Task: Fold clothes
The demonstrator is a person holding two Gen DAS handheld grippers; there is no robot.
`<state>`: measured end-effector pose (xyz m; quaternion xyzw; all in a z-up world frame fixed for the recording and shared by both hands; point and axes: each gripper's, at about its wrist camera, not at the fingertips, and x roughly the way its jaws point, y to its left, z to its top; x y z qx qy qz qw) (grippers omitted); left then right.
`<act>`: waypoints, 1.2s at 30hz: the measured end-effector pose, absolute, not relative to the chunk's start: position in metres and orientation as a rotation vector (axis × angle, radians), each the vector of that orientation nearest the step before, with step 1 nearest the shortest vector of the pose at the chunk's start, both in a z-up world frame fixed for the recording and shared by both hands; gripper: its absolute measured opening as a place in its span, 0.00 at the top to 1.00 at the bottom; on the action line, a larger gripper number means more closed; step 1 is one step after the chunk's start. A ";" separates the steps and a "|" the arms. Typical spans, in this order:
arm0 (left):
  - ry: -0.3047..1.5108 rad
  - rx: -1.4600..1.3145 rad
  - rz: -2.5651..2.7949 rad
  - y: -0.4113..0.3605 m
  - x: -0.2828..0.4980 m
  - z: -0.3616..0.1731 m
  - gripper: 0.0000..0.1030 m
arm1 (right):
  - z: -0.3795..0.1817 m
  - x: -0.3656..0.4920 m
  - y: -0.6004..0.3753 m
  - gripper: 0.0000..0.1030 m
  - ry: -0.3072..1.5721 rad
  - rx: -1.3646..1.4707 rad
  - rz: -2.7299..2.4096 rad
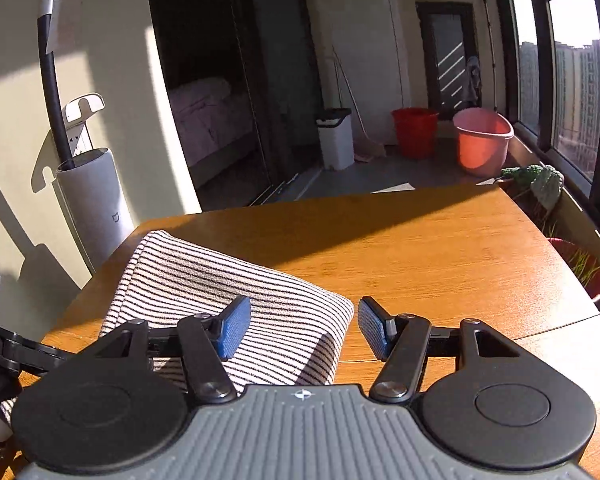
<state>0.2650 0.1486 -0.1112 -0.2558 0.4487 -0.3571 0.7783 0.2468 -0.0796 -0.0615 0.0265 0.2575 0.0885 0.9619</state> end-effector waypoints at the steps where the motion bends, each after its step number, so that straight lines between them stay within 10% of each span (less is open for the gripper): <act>1: 0.968 -0.569 -0.764 0.151 0.263 -0.112 0.32 | -0.053 0.229 -0.073 0.33 0.484 0.007 0.195; 10: 0.960 -0.586 -0.745 0.157 0.257 -0.113 0.26 | -0.079 0.146 0.021 0.20 0.362 -0.200 0.316; 18: 0.869 -0.526 -0.768 0.192 0.224 -0.089 0.28 | -0.076 0.154 0.013 0.71 0.345 -0.032 0.250; 36: 1.025 -0.503 -1.004 0.114 0.212 -0.119 0.42 | -0.063 0.158 -0.042 0.82 0.421 0.124 0.338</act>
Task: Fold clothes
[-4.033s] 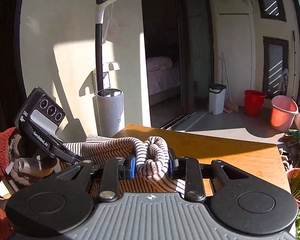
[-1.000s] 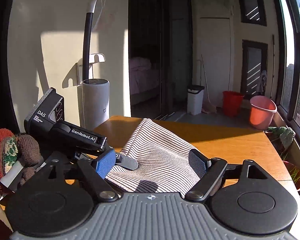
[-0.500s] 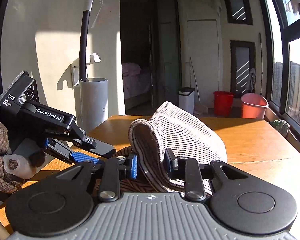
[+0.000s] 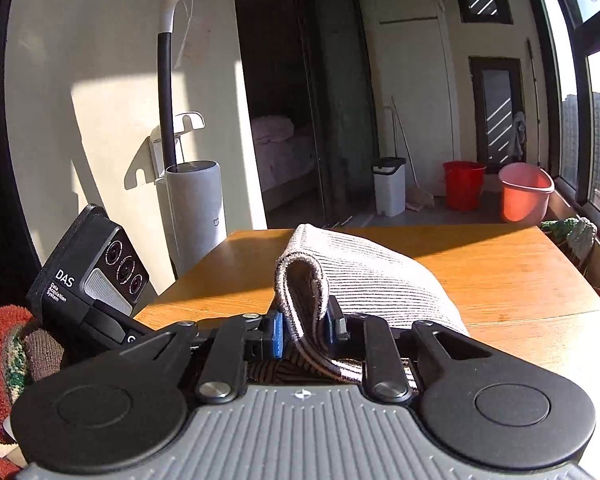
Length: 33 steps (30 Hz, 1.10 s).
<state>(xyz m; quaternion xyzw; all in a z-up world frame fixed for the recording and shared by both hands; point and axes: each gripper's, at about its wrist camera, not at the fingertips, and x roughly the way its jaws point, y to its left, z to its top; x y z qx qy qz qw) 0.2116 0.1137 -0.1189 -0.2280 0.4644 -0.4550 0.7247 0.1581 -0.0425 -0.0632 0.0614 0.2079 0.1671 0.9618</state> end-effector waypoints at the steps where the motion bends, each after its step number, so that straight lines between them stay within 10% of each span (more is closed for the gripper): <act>1: 1.011 -0.478 -1.003 0.110 0.209 -0.118 0.46 | -0.067 0.160 -0.046 0.82 0.440 0.165 0.350; 6: 1.014 -0.438 -0.983 0.124 0.206 -0.110 0.45 | -0.085 0.166 -0.062 0.82 0.490 0.275 0.369; 9: 0.964 -0.405 -0.917 0.151 0.203 -0.098 0.18 | -0.091 0.163 -0.058 0.82 0.487 0.255 0.374; 21: 0.819 -0.494 -0.763 0.197 0.221 -0.039 0.15 | -0.082 0.148 0.001 0.81 0.390 -0.147 0.318; 29: 0.868 -0.383 -0.813 0.125 0.249 -0.042 0.22 | -0.102 0.135 0.047 0.75 0.367 -0.499 0.310; 31: 0.887 -0.281 -0.771 0.113 0.243 -0.054 0.47 | -0.093 0.134 0.036 0.67 0.388 -0.437 0.357; 33: 0.874 -0.226 -0.752 0.109 0.238 -0.064 0.43 | -0.075 0.134 0.008 0.44 0.433 -0.277 0.444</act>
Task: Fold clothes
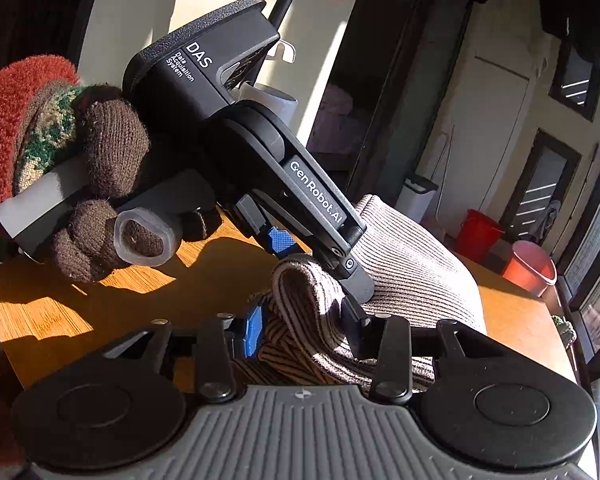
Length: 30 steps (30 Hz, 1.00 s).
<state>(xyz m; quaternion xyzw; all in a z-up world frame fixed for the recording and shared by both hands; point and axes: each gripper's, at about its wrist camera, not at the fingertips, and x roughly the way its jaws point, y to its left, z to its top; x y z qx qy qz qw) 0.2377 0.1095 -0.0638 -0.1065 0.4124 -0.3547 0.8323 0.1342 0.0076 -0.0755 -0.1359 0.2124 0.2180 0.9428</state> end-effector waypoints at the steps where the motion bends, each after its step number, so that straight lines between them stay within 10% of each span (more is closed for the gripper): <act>1: 0.872 -0.234 -0.754 0.111 0.237 -0.066 0.43 | -0.068 0.133 -0.007 0.40 0.441 -0.201 0.468; 5: 0.856 -0.231 -0.745 0.111 0.234 -0.066 0.42 | -0.048 0.143 -0.089 0.17 0.451 0.166 0.391; 12: 0.816 -0.174 -0.713 0.101 0.229 -0.063 0.34 | -0.098 0.180 -0.145 0.16 0.639 0.508 0.341; 30: 0.730 -0.360 -0.470 0.204 0.281 -0.074 0.30 | -0.095 0.329 -0.006 0.19 0.700 0.071 0.580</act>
